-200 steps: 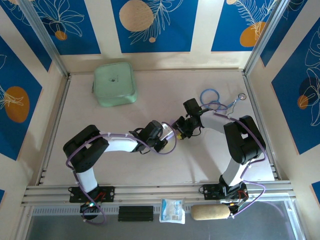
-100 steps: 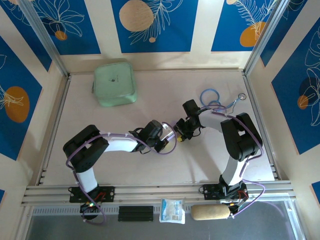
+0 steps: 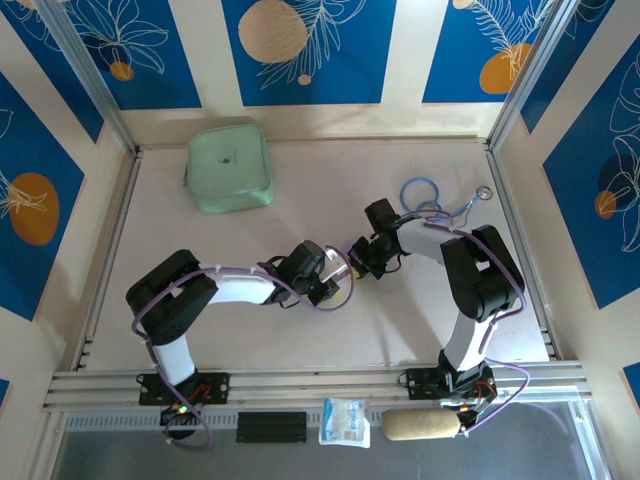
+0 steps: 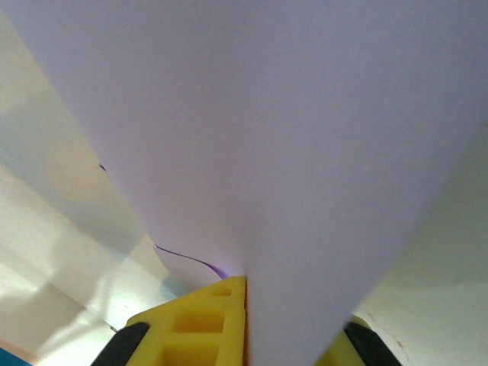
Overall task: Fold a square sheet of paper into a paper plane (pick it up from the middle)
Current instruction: Fold the wing for the fifth time at the center of the table.
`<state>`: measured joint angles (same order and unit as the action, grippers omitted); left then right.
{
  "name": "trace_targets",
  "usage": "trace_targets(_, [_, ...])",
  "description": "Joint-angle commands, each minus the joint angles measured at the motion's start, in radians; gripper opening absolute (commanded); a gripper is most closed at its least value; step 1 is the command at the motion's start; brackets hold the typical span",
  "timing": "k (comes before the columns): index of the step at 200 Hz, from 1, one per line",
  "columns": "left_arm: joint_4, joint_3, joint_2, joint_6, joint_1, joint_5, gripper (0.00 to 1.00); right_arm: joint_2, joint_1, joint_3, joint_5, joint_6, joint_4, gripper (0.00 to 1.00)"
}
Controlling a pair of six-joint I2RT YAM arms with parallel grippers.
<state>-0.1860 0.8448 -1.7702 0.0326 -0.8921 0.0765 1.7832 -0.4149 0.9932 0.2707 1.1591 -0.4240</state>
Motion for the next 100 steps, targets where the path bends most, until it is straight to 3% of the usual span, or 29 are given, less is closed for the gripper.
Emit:
trace_targets(1, [0.007,-0.004,0.001,0.031,0.008,-0.007,0.32,-0.009,0.002,0.017,0.03,0.004,-0.026,0.08])
trace_targets(100, [0.02,0.0,-0.017,0.053,0.008,0.015,0.35,-0.004,0.016,0.028,0.064,0.034,-0.006,0.08])
